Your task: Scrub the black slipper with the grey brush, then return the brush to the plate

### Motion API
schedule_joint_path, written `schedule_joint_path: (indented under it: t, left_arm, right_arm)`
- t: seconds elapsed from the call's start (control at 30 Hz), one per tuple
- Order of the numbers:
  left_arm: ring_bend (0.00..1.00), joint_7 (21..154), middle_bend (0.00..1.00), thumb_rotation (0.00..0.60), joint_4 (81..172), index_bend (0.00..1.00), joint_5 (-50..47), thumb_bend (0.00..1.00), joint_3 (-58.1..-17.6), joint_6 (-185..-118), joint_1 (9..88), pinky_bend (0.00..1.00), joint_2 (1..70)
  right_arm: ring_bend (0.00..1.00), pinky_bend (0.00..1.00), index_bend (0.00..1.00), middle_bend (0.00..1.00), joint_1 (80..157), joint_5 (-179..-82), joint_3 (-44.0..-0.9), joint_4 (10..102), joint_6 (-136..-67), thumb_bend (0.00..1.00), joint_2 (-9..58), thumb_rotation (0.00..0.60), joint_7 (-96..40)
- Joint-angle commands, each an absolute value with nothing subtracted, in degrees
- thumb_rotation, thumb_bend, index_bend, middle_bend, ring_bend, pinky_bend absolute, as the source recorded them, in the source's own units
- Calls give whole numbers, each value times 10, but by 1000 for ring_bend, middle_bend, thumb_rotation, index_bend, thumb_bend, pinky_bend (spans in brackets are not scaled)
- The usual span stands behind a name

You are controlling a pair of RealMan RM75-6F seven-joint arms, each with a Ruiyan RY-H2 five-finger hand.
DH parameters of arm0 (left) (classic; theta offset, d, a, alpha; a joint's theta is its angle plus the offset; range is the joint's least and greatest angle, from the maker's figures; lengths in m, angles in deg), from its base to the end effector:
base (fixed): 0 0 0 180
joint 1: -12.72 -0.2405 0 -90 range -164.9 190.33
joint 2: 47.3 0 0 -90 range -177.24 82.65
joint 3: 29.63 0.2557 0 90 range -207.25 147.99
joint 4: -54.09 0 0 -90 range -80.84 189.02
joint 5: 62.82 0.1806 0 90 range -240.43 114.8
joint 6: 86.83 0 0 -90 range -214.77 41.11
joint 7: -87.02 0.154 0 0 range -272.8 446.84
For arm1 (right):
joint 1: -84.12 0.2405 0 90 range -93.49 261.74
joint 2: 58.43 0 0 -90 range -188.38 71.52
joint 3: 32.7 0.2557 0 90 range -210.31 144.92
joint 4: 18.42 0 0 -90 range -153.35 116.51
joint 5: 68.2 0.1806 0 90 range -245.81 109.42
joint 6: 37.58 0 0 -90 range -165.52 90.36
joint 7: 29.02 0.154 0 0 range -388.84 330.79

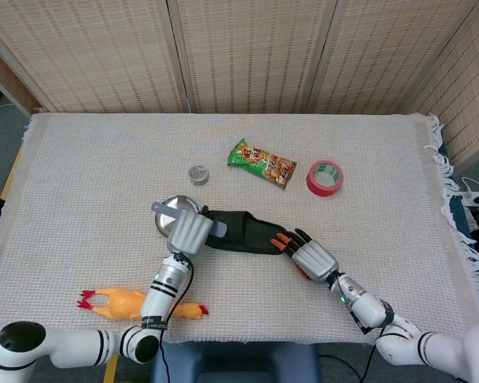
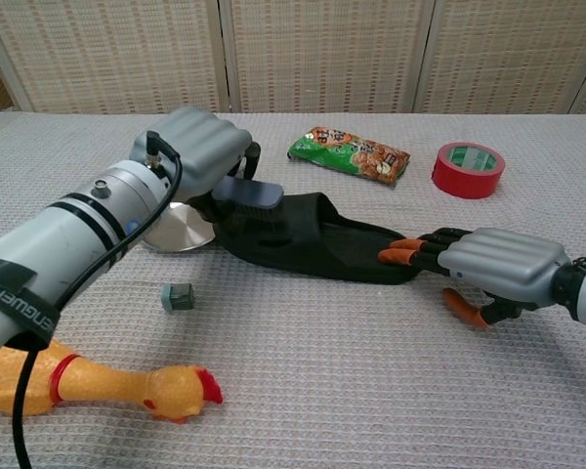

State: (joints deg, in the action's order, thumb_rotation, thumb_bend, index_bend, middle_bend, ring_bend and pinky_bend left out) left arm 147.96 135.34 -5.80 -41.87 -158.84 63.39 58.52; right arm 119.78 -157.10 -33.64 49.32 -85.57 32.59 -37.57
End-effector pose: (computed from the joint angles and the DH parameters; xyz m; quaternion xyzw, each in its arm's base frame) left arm -0.0657 0.3411 -0.0357 -0.7592 -0.1579 -0.3169 0.5462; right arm -0.2287 -0.2996 -0.0295 0.8559 -0.2878 0.2466 0.3519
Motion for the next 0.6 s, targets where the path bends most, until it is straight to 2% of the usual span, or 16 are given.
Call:
schedule_joint_path:
  t: [0.03,0.27,0.6]
  left_arm:
    - [714,1477,631,600,1330,563,-41,414,-410,-1594,640,1000,608]
    - [713,1455,630,600,1281,562,-14,415,-405,-1589,643,1000,644]
    - [713,1392,626,600,1231,546,14,414,-401,-1577,630,1000,655]
  right_arm:
    - [0,0,68,0,1199,-1570,-338,492,-856,726,326,600,-376]
    - [0,0,67,0,1201,-1561,-338,490,-857,726,323,600,-368]
    - [0,0,66,0,1201,-1566,-348,489,-865,726,314,600,-356]
